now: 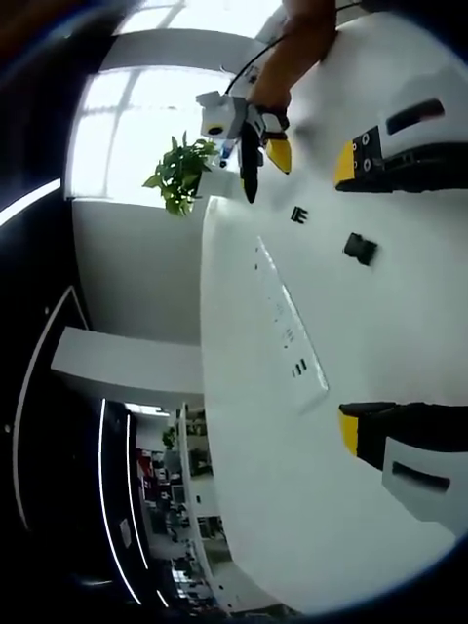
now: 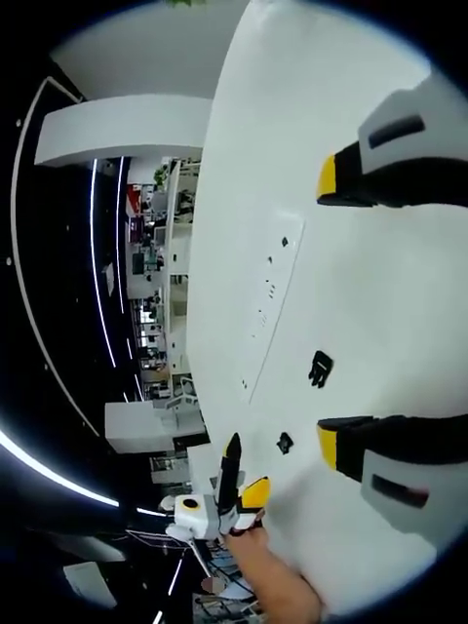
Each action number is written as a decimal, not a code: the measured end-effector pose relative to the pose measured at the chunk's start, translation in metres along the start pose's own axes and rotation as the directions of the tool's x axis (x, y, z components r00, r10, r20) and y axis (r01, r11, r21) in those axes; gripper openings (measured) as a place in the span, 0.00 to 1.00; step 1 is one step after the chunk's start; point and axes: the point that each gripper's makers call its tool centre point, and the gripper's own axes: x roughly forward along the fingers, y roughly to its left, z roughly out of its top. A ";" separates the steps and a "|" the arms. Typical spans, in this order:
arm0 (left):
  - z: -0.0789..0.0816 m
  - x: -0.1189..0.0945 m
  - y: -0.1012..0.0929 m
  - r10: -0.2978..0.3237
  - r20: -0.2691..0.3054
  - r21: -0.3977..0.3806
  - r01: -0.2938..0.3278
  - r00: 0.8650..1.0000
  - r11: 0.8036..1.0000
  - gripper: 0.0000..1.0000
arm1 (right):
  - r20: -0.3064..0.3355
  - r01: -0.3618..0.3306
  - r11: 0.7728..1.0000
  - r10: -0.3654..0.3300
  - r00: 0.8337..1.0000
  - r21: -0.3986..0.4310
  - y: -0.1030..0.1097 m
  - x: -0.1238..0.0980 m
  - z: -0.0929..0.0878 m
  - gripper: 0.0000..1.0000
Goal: Snap the two parts of the plastic buckle together until the buckle closes and remains connected.
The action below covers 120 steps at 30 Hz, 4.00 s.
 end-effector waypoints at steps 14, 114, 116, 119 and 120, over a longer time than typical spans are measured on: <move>-0.008 0.007 -0.003 -0.064 -0.053 0.109 0.070 0.997 0.992 0.82 | 0.005 -0.095 0.992 0.096 0.995 -0.079 0.010 0.011 0.004 0.81; -0.013 0.032 -0.028 -0.334 -0.223 0.261 0.387 0.916 0.885 0.50 | -0.092 -0.549 0.787 0.547 0.832 -0.282 0.051 0.038 0.008 0.45; -0.013 0.032 -0.028 -0.334 -0.225 0.259 0.386 0.915 0.885 0.48 | -0.099 -0.547 0.788 0.544 0.833 -0.283 0.050 0.038 0.006 0.45; -0.014 0.031 -0.030 -0.334 -0.228 0.264 0.388 0.915 0.883 0.47 | -0.085 -0.546 0.790 0.546 0.833 -0.280 0.050 0.037 0.009 0.44; -0.014 0.030 -0.030 -0.334 -0.230 0.265 0.389 0.914 0.882 0.47 | -0.086 -0.545 0.790 0.545 0.834 -0.282 0.049 0.037 0.010 0.44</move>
